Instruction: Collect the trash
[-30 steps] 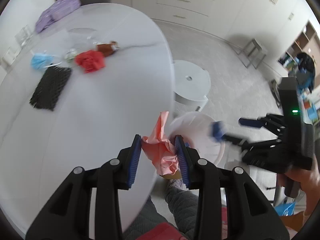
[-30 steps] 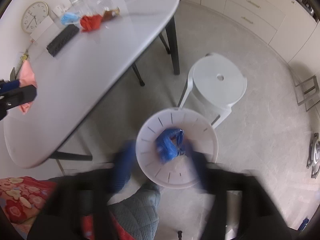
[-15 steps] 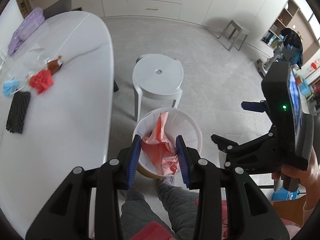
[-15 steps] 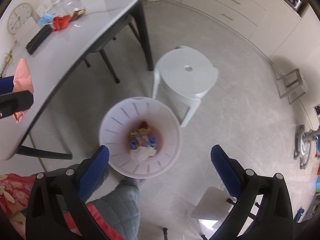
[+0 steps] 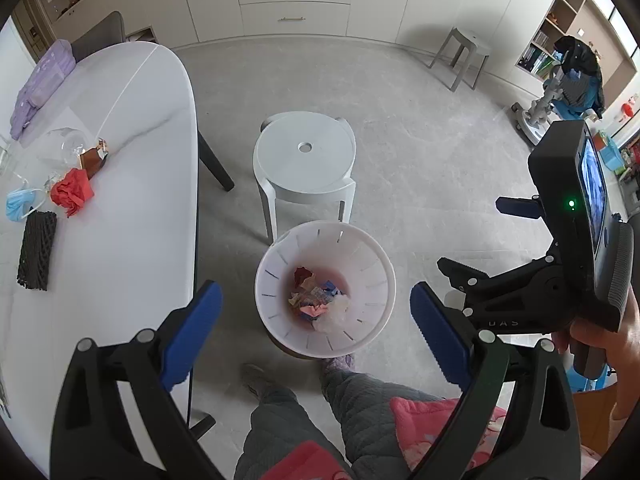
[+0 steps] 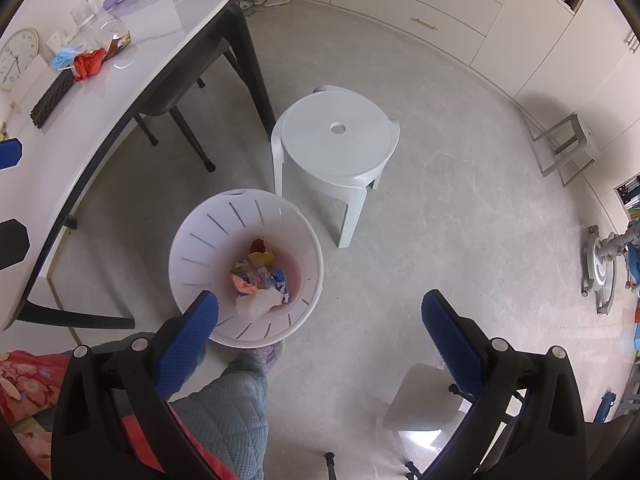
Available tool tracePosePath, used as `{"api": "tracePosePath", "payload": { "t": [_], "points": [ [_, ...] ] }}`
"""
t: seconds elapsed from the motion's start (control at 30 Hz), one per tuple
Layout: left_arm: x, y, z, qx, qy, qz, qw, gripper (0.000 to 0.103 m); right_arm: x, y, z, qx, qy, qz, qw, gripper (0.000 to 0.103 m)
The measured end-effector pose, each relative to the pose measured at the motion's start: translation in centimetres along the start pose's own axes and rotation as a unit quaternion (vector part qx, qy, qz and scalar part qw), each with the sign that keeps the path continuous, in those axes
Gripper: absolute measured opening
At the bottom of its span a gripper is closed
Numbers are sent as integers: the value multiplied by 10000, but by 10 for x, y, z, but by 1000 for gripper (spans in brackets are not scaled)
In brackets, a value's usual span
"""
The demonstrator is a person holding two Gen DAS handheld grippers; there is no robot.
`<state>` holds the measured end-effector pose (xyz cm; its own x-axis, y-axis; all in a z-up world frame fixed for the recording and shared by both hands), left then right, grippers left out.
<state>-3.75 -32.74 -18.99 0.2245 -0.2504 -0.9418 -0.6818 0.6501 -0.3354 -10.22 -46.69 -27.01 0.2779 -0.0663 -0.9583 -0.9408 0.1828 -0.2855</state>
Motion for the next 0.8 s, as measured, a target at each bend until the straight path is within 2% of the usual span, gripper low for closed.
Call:
{"api": "tracePosePath", "payload": {
  "t": [0.2,0.37,0.53,0.63,0.8],
  "points": [
    [-1,1,5,-23,6,-10,10000,91,0,-1,4,-32,-30,-4,10000,101],
    [-6,4,20,-257,-79,-45,9996,91,-5,-6,11,-68,-98,-74,9999,101],
    [-22,15,60,-759,-352,-216,9963,91,-23,-28,40,-315,-568,-316,9974,101],
    [-32,32,100,-1184,-635,-259,9906,91,-31,-51,68,-568,-868,-437,9936,101],
    [-47,70,170,-2003,-1082,-253,9734,91,-35,-88,133,-1183,-1188,-550,9843,101]
  ]
}}
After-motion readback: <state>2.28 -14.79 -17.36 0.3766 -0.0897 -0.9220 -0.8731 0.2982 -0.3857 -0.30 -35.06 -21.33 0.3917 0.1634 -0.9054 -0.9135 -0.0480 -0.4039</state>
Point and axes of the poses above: each gripper's, at about its wrist camera, not at the fingertips, and x roughly the way its jaws point, z to its left, y to its underside, the point moved 8 cm from there along x, roughly the way its jaws point, and after that the axes turned 4 degrees about x, right-handed, at the moved point
